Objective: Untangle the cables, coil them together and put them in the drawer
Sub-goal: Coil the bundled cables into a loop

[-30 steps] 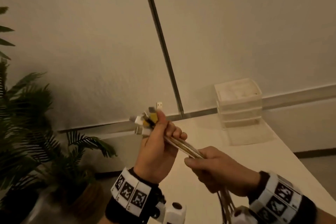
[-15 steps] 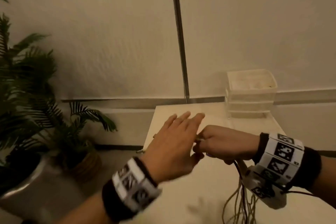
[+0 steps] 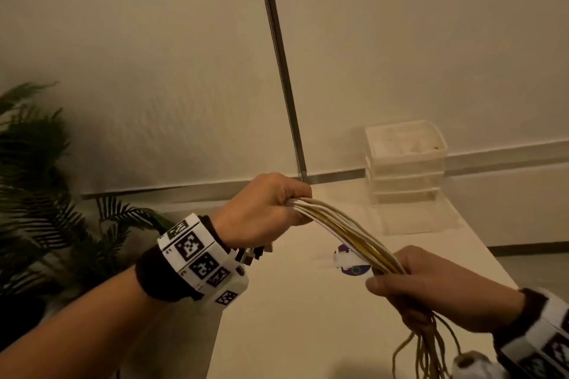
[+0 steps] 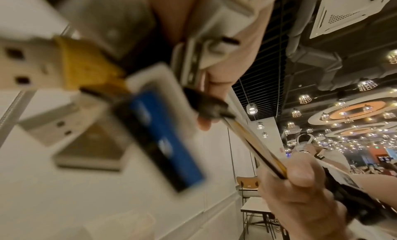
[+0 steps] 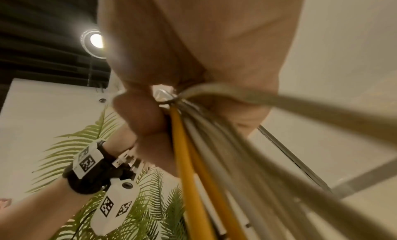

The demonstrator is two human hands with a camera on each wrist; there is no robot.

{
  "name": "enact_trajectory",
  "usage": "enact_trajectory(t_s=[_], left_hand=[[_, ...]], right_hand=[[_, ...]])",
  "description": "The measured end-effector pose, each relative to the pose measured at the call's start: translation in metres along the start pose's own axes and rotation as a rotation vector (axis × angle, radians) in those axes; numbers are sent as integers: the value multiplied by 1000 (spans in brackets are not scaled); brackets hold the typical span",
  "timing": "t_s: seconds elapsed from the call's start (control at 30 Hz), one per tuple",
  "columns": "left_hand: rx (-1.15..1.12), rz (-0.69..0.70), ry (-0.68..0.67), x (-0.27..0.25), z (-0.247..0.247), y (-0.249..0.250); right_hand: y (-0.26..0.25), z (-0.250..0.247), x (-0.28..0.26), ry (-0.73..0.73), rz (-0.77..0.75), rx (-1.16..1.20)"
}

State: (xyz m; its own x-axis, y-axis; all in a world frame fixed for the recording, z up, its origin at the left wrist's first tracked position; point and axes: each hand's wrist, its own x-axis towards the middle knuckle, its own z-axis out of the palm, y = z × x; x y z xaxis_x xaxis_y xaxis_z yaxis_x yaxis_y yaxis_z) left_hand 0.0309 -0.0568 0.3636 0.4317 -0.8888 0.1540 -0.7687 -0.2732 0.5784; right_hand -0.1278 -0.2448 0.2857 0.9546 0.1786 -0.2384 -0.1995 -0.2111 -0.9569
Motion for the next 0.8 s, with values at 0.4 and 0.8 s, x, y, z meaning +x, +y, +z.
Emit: enact_trajectory(t_s=[0.4,0.8], left_hand=[[-753,-83,383,13,2,5],[-1917,-645,363,23,79,-3]], right_hand=[[46,42,8,-179,-25,146],[3,20,5,423,-665,-18]])
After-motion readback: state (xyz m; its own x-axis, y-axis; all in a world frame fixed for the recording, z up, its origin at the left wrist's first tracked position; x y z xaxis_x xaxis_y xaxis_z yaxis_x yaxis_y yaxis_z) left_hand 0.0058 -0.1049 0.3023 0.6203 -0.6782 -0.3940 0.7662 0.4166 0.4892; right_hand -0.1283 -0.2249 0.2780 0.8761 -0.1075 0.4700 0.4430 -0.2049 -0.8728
